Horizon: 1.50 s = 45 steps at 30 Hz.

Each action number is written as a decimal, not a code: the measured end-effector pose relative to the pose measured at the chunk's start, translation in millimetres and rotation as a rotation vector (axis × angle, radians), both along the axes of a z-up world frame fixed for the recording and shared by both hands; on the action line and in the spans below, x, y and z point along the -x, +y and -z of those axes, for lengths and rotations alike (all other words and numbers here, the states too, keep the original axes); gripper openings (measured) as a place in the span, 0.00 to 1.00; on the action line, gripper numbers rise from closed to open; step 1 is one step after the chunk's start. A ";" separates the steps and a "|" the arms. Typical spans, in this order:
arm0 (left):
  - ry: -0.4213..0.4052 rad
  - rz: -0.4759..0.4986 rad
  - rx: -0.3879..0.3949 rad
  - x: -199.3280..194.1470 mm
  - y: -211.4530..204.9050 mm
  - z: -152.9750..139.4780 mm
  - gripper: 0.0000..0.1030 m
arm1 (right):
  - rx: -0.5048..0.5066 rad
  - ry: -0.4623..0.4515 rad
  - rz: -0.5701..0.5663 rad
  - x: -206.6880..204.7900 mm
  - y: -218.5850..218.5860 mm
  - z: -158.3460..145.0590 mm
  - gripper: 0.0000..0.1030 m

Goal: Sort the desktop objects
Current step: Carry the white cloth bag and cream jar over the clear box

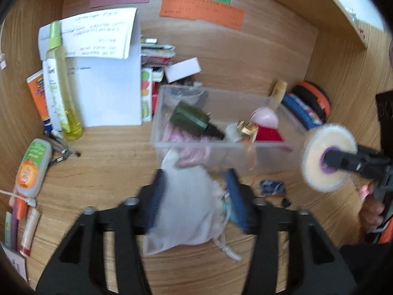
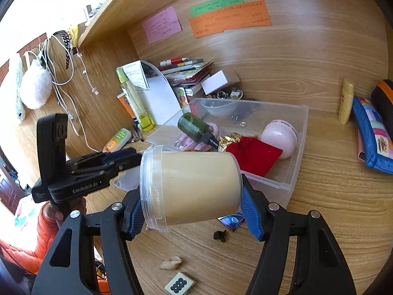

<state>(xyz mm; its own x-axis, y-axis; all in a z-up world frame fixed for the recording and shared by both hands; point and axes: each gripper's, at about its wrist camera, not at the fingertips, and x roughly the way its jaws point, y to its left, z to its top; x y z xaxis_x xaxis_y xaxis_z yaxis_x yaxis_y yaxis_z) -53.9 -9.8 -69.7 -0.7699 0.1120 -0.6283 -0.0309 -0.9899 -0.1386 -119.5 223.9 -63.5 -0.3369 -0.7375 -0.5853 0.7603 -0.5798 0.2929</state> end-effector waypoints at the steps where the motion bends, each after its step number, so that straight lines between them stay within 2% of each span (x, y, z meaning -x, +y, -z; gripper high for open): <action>1: -0.008 -0.005 0.014 -1.5 -0.8 4.7 0.74 | -0.003 -0.003 0.004 0.7 0.7 1.6 0.61; 5: -0.086 0.040 -0.026 1.8 -5.8 23.5 0.77 | 0.014 -0.026 0.012 4.8 5.2 2.6 0.61; 9: -0.168 0.056 0.000 18.1 1.1 44.1 0.79 | 0.035 -0.009 0.024 4.5 9.3 -6.0 0.61; 12: -0.205 0.029 0.006 31.9 1.8 53.9 0.79 | 0.040 0.018 0.034 2.3 11.5 -14.8 0.61; 14: -0.187 0.028 -0.010 34.3 0.4 52.4 0.75 | 0.040 0.030 0.039 1.8 12.6 -18.7 0.61; 15: -0.186 0.034 -0.017 35.2 0.6 52.7 0.65 | 0.038 0.040 0.046 1.8 12.9 -20.9 0.61; 18: -0.177 0.036 -0.022 32.1 0.3 52.3 0.55 | 0.040 0.052 0.059 5.0 14.6 -25.0 0.61; 24: -0.150 0.012 -0.061 17.9 -5.6 47.0 0.49 | 0.040 0.063 0.087 20.3 13.1 -28.1 0.61; 30: -0.083 -0.016 -0.086 6.4 -12.0 23.5 0.48 | 0.044 0.038 0.104 37.1 5.1 -24.5 0.61; 37: -0.005 0.023 -0.096 6.1 -3.3 -8.0 0.48 | 0.057 0.004 0.108 49.5 -1.6 -20.1 0.61; 45: 0.022 0.084 -0.080 39.7 12.8 -27.0 0.48 | 0.057 0.001 0.135 65.5 -6.6 -22.2 0.61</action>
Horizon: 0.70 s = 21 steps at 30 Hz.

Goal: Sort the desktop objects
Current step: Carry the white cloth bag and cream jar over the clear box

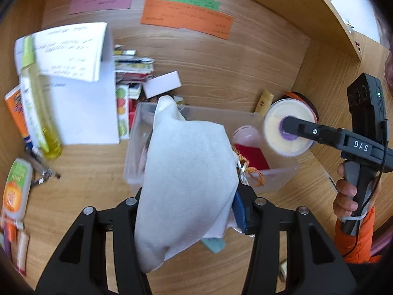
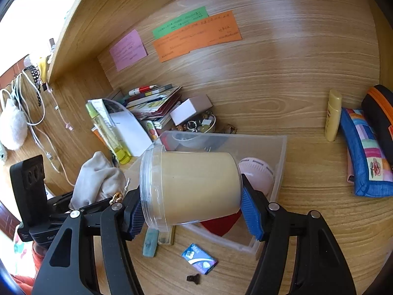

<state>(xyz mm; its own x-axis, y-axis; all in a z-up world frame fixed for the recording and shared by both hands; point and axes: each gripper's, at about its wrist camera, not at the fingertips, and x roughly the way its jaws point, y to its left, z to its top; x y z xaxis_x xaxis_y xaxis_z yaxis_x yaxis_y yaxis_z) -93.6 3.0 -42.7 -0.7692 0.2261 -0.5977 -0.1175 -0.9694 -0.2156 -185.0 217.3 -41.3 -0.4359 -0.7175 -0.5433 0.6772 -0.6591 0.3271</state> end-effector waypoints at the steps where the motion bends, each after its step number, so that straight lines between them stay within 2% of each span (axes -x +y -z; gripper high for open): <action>1: -0.002 0.003 0.002 5.6 0.5 0.3 0.48 | -0.002 -0.003 0.004 3.4 -1.1 0.0 0.61; 15: -0.047 0.053 0.019 80.8 6.5 -4.5 0.48 | -0.101 -0.033 0.094 48.3 -21.6 8.8 0.61; 21: -0.081 0.034 0.056 101.6 10.5 11.5 0.48 | -0.124 -0.031 0.120 57.8 -34.2 17.2 0.61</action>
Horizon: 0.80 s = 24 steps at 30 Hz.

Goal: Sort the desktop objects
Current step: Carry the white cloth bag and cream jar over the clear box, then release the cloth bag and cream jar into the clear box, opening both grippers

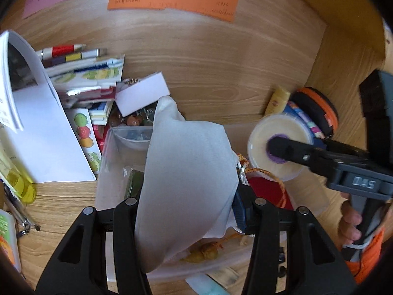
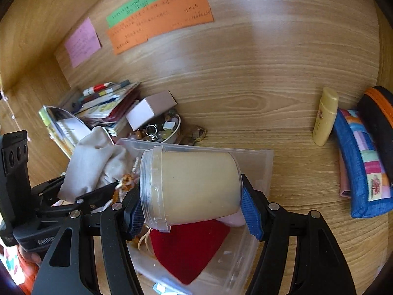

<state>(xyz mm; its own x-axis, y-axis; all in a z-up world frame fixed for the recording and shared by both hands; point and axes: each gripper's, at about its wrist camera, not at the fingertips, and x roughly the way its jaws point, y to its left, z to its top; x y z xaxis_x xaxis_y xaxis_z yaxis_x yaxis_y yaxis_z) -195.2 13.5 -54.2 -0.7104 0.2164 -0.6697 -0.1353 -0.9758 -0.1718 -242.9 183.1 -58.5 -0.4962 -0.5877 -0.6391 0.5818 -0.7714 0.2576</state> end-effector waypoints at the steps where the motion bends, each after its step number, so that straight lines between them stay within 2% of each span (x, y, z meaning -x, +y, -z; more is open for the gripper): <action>1: -0.005 -0.008 0.012 2.1 0.1 3.8 0.48 | -0.004 0.004 -0.003 -0.5 -1.9 -0.2 0.61; 8: 0.033 -0.007 0.104 2.0 7.6 8.8 0.49 | -0.082 0.091 -0.022 -11.6 -24.0 1.2 0.61; 12: 0.050 -0.003 0.149 -0.7 9.9 10.6 0.54 | -0.130 0.143 -0.028 -18.5 -32.9 4.2 0.61; 16: 0.061 -0.015 0.195 -0.6 13.0 14.9 0.69 | -0.138 0.140 -0.022 -16.0 -37.0 8.3 0.64; 24: 0.053 -0.005 0.227 -1.1 17.8 19.5 0.78 | -0.163 0.109 -0.034 -14.1 -39.6 16.4 0.68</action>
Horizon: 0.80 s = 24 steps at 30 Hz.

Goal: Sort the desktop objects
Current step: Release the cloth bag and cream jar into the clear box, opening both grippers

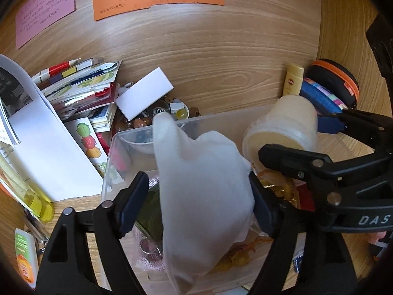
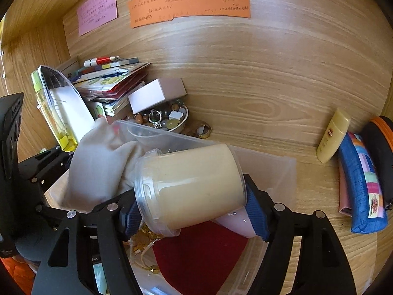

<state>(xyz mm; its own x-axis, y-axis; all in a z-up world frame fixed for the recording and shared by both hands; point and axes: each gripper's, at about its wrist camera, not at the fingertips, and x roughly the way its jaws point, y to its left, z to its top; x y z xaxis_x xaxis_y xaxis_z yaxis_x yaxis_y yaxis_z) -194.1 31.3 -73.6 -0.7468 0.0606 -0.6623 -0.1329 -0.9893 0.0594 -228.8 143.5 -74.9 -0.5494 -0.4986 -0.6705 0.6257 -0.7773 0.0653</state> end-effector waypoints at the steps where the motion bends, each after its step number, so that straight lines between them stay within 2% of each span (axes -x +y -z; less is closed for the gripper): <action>1: 0.000 -0.004 0.000 0.9 0.1 0.6 0.79 | 0.000 -0.011 -0.004 0.0 0.2 0.7 0.71; 6: 0.016 0.017 -0.046 -5.8 0.7 -7.0 0.86 | 0.057 -0.068 -0.052 -4.4 4.6 -3.9 0.78; 10: 0.040 0.013 -0.038 -14.4 1.2 -14.4 0.91 | 0.091 -0.062 -0.031 -6.8 13.5 -13.9 0.79; 18: 0.059 -0.018 -0.028 -31.8 -0.9 -25.0 0.94 | 0.156 -0.077 0.007 -6.2 31.7 -33.8 0.79; 24: 0.080 -0.050 -0.023 -49.6 -5.0 -34.4 0.96 | 0.137 -0.041 0.006 -24.0 35.5 -43.7 0.79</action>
<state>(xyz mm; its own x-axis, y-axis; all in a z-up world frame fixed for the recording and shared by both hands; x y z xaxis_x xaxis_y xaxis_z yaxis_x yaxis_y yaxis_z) -144.5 26.3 -39.2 -0.7995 0.0365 -0.5995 -0.0792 -0.9958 0.0450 -204.8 179.0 -31.2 -0.5258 -0.5840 -0.6184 0.6159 -0.7628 0.1968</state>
